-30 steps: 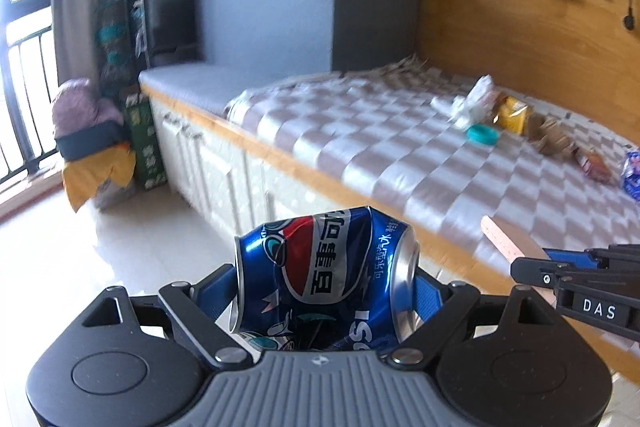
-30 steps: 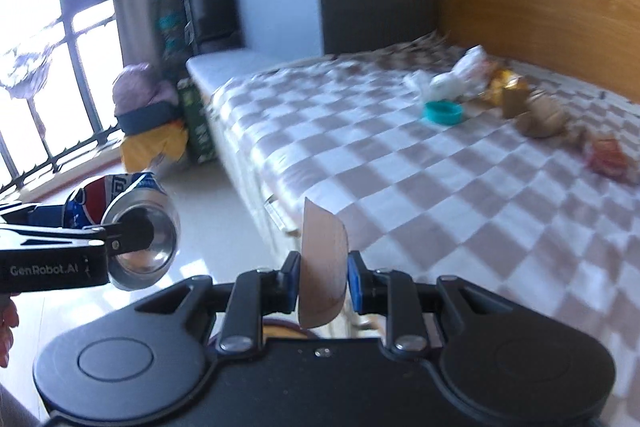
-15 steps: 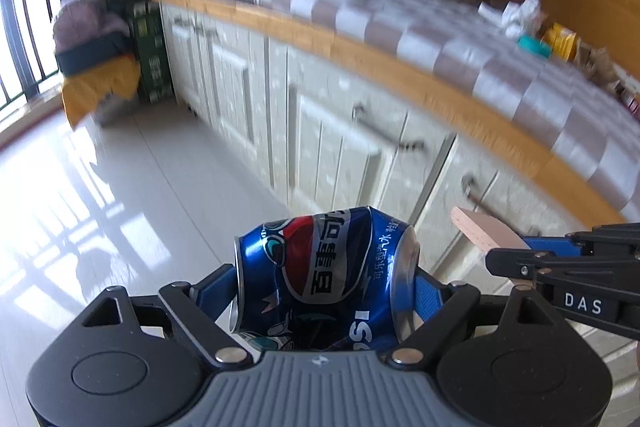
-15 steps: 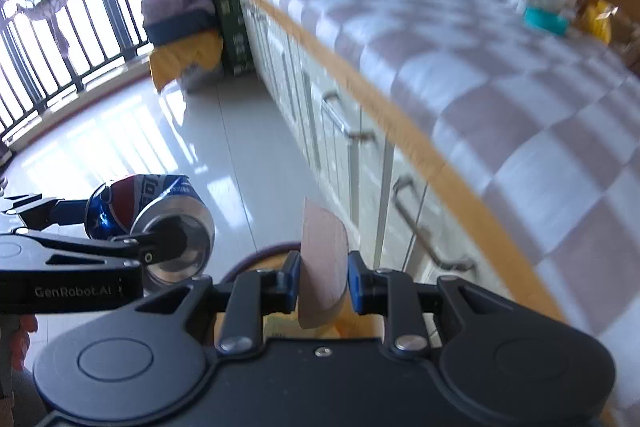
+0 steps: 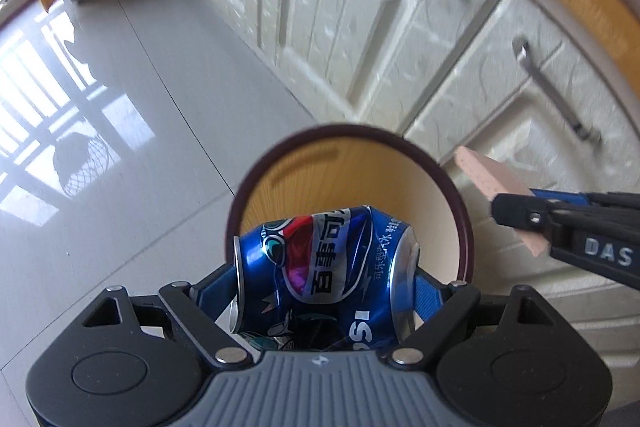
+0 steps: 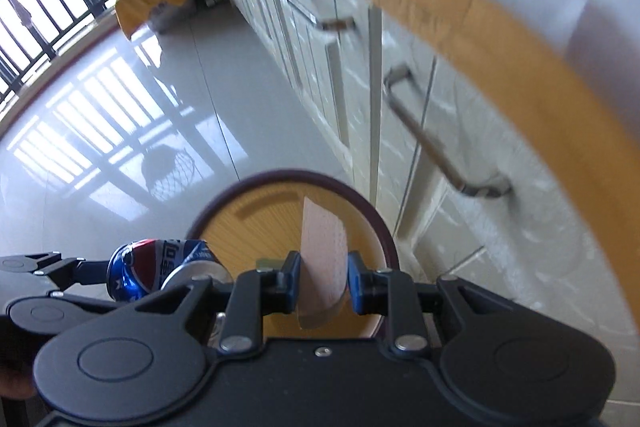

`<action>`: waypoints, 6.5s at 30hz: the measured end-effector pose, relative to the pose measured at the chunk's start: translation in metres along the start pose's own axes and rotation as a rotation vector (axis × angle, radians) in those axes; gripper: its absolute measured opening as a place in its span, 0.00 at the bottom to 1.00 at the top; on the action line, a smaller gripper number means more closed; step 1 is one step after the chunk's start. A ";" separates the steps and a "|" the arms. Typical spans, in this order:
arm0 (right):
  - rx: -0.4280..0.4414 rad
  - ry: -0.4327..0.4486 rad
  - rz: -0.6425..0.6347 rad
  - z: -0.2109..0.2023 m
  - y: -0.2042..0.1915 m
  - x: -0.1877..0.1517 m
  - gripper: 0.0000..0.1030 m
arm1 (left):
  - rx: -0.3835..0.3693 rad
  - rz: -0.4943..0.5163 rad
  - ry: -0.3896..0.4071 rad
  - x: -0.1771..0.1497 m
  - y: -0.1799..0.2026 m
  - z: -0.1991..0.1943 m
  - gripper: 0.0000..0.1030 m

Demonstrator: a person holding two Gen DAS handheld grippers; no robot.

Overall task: Collect trash
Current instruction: 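Open the right tool to drop the cardboard strip while the left tool releases the Pepsi can, then move both open tools from the wastebasket back over the trash on the bench, then grasp the blue floral bag with the right tool while the left tool grasps the red cigarette pack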

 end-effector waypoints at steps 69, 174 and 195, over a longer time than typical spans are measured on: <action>-0.040 -0.113 -0.002 -0.001 0.018 -0.035 0.82 | 0.012 0.037 -0.124 -0.030 -0.013 0.002 1.00; -0.593 0.662 0.259 -0.265 0.314 0.007 0.86 | -0.431 0.416 0.567 0.143 0.379 -0.147 1.00; -0.516 0.619 0.502 -0.272 0.356 -0.012 0.02 | -0.297 0.549 0.456 0.164 0.503 -0.080 0.91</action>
Point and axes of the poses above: each gripper's, at about its wrist camera, not at the fingertips, and z roughly the way its jaws point, y to its right, x to its top, the point moved 4 cm from there along z, roughly the way its jaws point, and after that the axes turned 2 degrees about -z, right-handed, at the moved point
